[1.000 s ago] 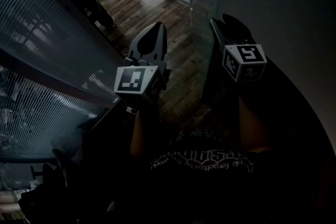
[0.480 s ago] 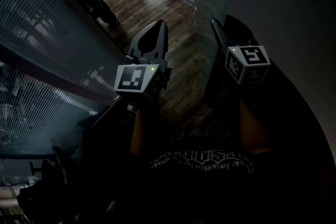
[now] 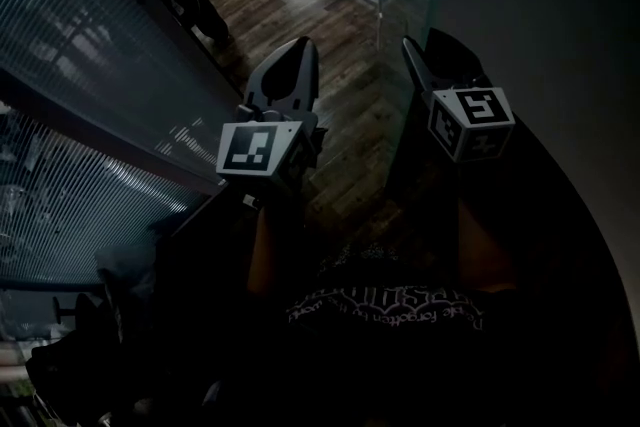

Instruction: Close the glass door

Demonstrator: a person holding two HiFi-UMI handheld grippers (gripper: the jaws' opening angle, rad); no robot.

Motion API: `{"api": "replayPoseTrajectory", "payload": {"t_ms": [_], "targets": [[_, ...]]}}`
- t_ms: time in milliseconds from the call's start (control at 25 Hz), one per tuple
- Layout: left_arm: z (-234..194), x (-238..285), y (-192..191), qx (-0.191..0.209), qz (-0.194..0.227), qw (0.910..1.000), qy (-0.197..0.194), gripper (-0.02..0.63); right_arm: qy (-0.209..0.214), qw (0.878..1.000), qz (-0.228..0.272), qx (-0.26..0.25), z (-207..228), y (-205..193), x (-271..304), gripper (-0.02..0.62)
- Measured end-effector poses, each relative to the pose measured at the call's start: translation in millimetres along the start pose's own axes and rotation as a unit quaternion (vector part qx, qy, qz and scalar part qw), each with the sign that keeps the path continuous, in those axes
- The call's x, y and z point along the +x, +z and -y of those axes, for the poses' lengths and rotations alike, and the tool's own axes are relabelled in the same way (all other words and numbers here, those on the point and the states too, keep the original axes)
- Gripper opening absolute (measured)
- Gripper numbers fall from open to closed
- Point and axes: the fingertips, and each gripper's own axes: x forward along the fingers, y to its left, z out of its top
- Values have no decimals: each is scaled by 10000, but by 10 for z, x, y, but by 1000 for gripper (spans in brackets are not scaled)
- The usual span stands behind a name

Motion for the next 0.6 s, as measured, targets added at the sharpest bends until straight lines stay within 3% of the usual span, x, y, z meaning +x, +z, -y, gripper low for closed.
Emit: {"api": "replayPoseTrajectory", "payload": {"t_ms": [600], "targets": [[-328,-258,247,242,94,9981,560,-5,485,9988,-86,-81,-372,26,272,144]]}}
